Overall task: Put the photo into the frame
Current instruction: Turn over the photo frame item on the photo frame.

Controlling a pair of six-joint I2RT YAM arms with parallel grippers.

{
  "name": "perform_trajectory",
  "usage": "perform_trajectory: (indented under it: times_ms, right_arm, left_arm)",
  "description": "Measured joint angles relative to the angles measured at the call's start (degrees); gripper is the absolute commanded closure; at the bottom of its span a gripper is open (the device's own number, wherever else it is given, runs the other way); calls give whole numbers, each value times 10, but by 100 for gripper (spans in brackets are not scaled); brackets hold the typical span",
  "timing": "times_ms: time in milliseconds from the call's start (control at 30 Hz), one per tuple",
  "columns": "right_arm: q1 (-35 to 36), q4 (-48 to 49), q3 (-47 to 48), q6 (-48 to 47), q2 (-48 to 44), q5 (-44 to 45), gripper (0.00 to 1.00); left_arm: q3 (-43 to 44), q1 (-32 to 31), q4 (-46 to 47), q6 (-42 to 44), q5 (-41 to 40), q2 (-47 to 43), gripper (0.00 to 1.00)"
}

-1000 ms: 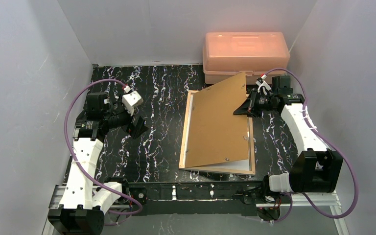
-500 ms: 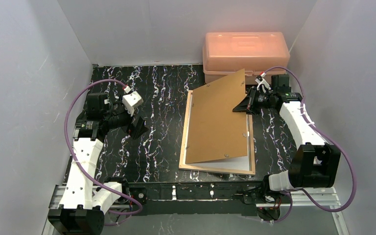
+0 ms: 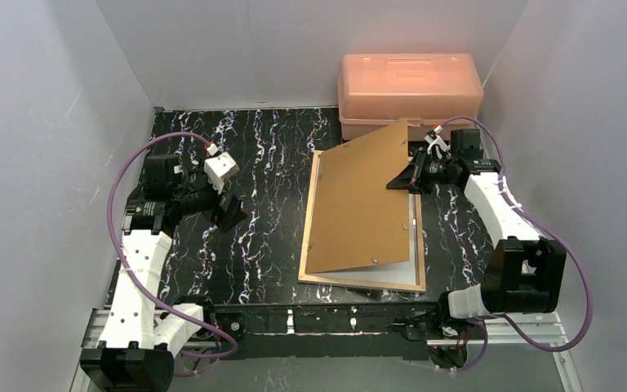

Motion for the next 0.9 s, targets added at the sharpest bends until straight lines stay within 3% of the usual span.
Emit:
perform_trajectory:
  times_ms: [900]
  right_arm:
    - [-7, 43, -35, -1, 37, -17, 99]
  left_arm:
    - [0, 0, 0, 6, 0, 8, 8]
